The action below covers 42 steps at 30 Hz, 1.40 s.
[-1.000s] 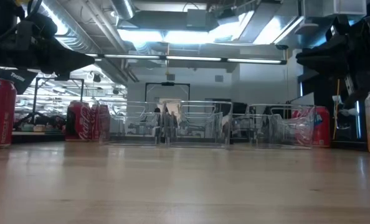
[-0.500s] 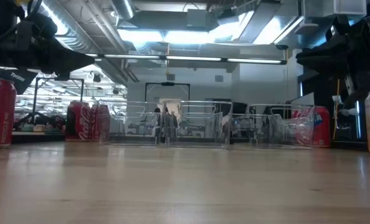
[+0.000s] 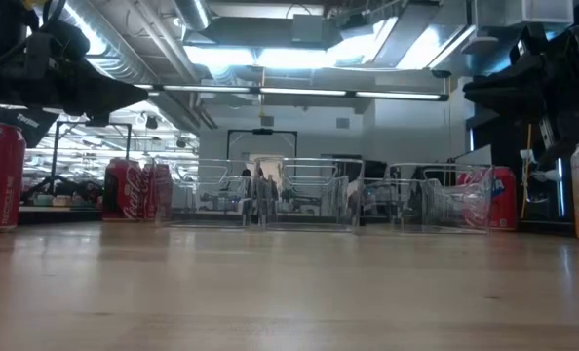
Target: Sort soda cans
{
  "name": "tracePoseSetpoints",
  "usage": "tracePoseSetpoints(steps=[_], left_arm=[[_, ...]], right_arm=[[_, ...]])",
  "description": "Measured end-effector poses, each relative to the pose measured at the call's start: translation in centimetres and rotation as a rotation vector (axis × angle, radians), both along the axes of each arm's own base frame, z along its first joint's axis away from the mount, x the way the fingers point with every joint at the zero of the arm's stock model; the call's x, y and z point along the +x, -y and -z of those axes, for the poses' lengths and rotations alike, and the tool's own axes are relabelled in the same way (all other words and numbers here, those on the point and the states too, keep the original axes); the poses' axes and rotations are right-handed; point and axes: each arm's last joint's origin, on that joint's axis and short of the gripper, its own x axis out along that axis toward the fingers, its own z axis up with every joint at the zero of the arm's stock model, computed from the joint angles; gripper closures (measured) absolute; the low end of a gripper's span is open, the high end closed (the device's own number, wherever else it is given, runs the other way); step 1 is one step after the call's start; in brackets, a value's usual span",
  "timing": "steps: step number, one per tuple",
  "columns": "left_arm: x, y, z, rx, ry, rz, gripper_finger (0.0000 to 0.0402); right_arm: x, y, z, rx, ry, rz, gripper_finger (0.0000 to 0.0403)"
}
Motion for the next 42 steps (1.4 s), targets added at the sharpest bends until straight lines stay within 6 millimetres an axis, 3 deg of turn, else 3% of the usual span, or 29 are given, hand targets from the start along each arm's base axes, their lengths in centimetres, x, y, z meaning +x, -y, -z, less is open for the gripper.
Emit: tracePoseSetpoints(steps=[19,33,42], left_arm=[[0.0,0.0,-0.2,0.004,0.022,0.001,0.0389],[-0.1,0.0,-1.4,-0.166,0.193,0.016,0.0389],[-0.6,-0.5,-2.6,-0.140,0.270,-0.195,0.0389]], right_arm=[[0.0,0.0,0.0,0.000,-0.001,-0.001,0.0356],[0.0,0.1,0.0,-0.097,-0.015,0.054,0.0356],[-0.2,0.5,-0.9,-0.142,0.054,0.188,0.0356]])
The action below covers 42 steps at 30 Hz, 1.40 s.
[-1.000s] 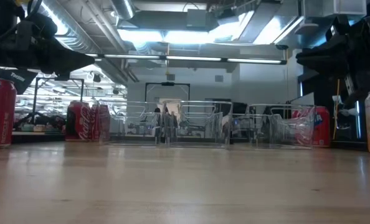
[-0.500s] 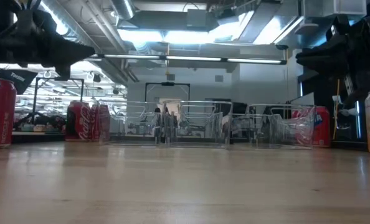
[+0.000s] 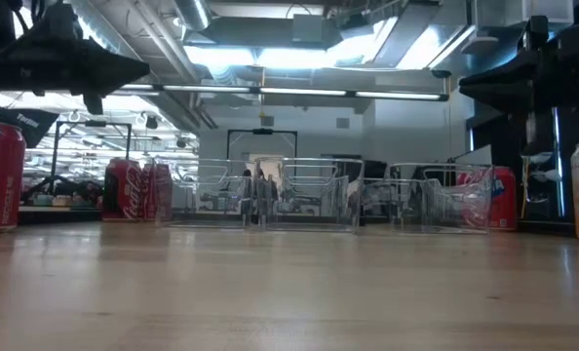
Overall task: Sort soda cans
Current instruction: Put the bottom left top red soda can into the left transparent bin
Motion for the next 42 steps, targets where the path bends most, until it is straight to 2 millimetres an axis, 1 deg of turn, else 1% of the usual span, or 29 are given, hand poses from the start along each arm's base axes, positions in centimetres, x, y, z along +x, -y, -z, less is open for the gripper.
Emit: tracePoseSetpoints(steps=[4,8,13,16,21,28,31,35,39,42], left_arm=[[0.1,-0.2,-0.7,-0.001,-0.022,-0.065,0.0389],[0.4,-0.5,-1.8,0.007,-0.074,-0.168,0.0389],[1.0,-1.2,-4.3,0.039,-0.133,-0.285,0.0389],[1.7,-1.8,-5.5,0.050,-0.181,-0.331,0.0389],[2.9,-3.1,-7.6,0.055,-0.274,-0.402,0.0389],[4.0,-5.3,-10.6,-0.002,-0.442,-0.495,0.0389],[4.2,-6.2,-12.1,-0.040,-0.510,-0.537,0.0389],[4.1,-7.4,-14.0,-0.077,-0.583,-0.590,0.0389],[3.9,-8.6,-15.7,-0.079,-0.631,-0.648,0.0389],[3.6,-9.3,-16.5,-0.089,-0.637,-0.690,0.0389]], right_arm=[[-0.1,0.2,-0.3,-0.034,0.016,0.081,0.0356],[-0.2,0.3,-0.3,-0.061,0.008,0.106,0.0356],[-0.2,0.3,-0.5,-0.073,0.026,0.111,0.0356],[-0.3,0.3,-0.8,-0.072,0.050,0.112,0.0356],[-0.4,0.3,-1.2,-0.091,0.090,0.123,0.0356],[-0.8,0.3,-2.3,-0.141,0.180,0.165,0.0356],[-0.9,0.3,-2.5,-0.151,0.205,0.171,0.0356],[-0.8,0.3,-2.2,-0.166,0.166,0.172,0.0356],[-0.6,0.4,-1.9,-0.168,0.124,0.178,0.0356],[-0.6,0.3,-1.8,-0.174,0.114,0.178,0.0356]])
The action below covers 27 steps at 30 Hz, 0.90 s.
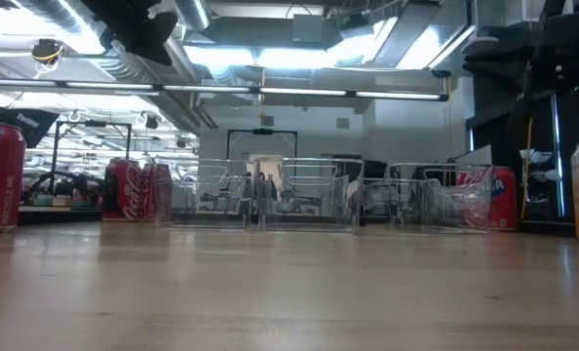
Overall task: Sort soda cans
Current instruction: Put the bottom left top red soda can into the left transparent bin
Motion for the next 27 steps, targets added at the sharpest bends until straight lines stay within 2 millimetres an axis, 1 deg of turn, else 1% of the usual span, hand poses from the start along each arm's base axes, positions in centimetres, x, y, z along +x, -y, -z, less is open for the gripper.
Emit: tracePoseSetpoints(steps=[6,9,13,16,21,24,27], left_arm=[[-0.1,-1.5,-0.3,0.001,-0.047,-0.054,0.0385],[0.1,-2.2,-0.2,-0.014,-0.061,-0.071,0.0364],[0.7,-2.9,-0.5,-0.075,-0.075,-0.021,0.0308],[1.1,-3.3,-1.3,-0.148,-0.095,-0.002,0.0257],[1.6,-4.2,-2.8,-0.253,-0.157,-0.029,0.0178],[1.7,-5.0,-3.3,-0.310,-0.180,-0.062,0.0143],[1.6,-5.5,-3.5,-0.371,-0.215,-0.092,0.0122]], right_arm=[[0.0,0.0,0.0,-0.001,0.000,0.000,0.0356],[0.0,0.0,0.0,-0.001,0.000,0.000,0.0356],[0.0,0.0,0.0,-0.001,0.000,0.000,0.0356],[0.0,0.0,0.0,-0.001,-0.005,0.000,0.0356],[0.1,0.0,0.2,-0.001,-0.018,0.000,0.0356],[0.1,0.0,0.2,0.000,-0.026,0.000,0.0356],[0.1,0.0,0.3,0.000,-0.040,0.000,0.0356]])
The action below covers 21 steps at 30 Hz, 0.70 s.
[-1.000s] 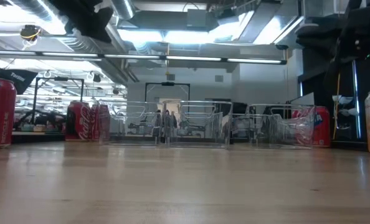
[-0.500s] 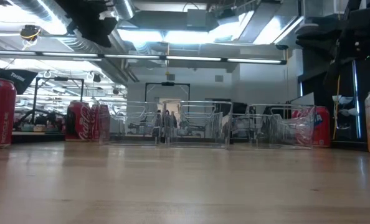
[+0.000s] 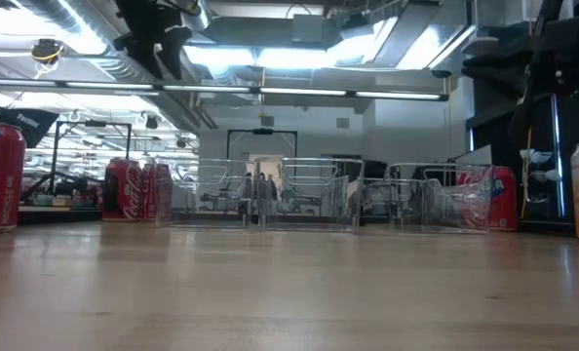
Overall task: Sort soda cans
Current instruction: Put the bottom left top red soda can into the left transparent bin
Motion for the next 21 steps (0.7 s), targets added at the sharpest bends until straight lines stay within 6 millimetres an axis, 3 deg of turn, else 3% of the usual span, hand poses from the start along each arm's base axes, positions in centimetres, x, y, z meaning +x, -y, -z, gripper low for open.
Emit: tracePoseSetpoints(steps=[11,21], left_arm=[[-0.1,-1.5,3.1,-0.250,-0.157,-0.098,0.0114],[1.1,-3.2,5.7,-0.371,-0.250,-0.136,0.0114]], right_arm=[[0.1,0.0,0.3,0.001,-0.030,0.000,0.0356],[0.1,0.0,0.4,0.001,-0.040,0.000,0.0356]])
